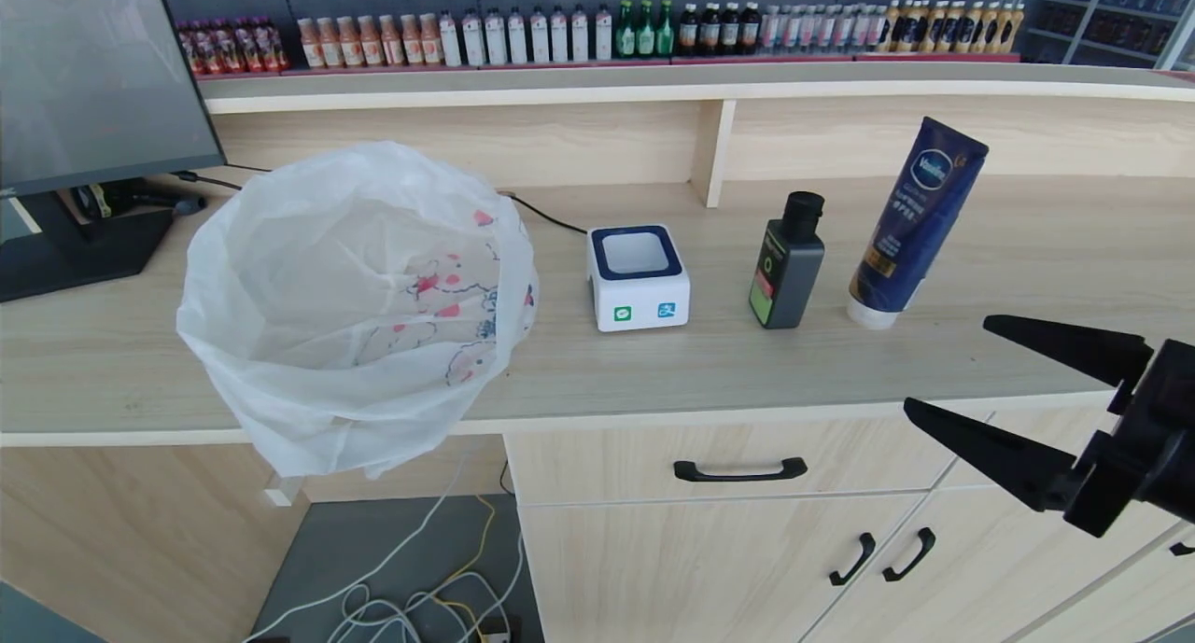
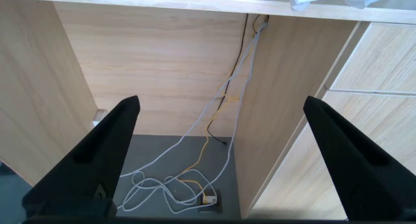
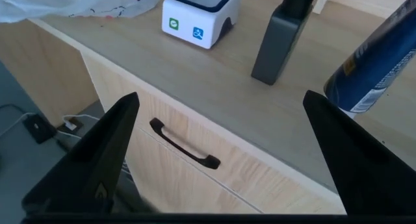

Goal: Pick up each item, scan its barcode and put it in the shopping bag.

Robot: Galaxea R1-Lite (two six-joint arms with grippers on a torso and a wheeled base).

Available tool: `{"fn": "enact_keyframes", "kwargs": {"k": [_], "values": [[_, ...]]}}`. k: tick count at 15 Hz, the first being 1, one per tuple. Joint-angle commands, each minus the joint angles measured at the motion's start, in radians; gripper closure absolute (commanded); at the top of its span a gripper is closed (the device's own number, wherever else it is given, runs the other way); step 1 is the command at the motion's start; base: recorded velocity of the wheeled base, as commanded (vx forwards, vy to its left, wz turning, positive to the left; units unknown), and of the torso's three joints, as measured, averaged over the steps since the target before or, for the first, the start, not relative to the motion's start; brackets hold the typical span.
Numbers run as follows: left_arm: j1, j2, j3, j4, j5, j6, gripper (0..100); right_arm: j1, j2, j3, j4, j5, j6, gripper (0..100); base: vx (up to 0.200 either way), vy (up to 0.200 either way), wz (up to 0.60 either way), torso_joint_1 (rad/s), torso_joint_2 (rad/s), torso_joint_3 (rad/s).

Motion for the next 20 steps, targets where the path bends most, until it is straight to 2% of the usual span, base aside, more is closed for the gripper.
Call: {"fn": "enact_keyframes", "kwargs": {"k": [1,6,12,16,18,20], "values": [[0.0,0.0,0.0,0.0,0.0,0.0,0,0.047,0.115,-0.023,-0.043,-0.026,0.009,0,0.0,0.0,0.0,0.0,0.0,0.0],[0.0,0.0,0.0,0.0,0.0,0.0,0,0.166,0.255,-0.052,-0.19,-0.305,0.103,0,0.0,0.0,0.0,0.0,0.0,0.0],[0.0,0.0,0.0,0.0,0.0,0.0,0,0.171,0.384,-0.072,-0.341,-0.44,0.103,0,0.0,0.0,0.0,0.0,0.0,0.0],[0.0,0.0,0.0,0.0,0.0,0.0,0,0.171,0.52,-0.114,-0.52,-0.488,0.098,0,0.0,0.0,0.0,0.0,0.0,0.0],[0.0,0.0,0.0,0.0,0.0,0.0,0,0.199,0.549,-0.15,-0.519,-0.549,0.098,0,0.0,0.0,0.0,0.0,0.0,0.0],[0.0,0.0,0.0,0.0,0.0,0.0,0,0.203,0.595,-0.203,-0.523,-0.552,0.101,0,0.0,0.0,0.0,0.0,0.0,0.0]]}}
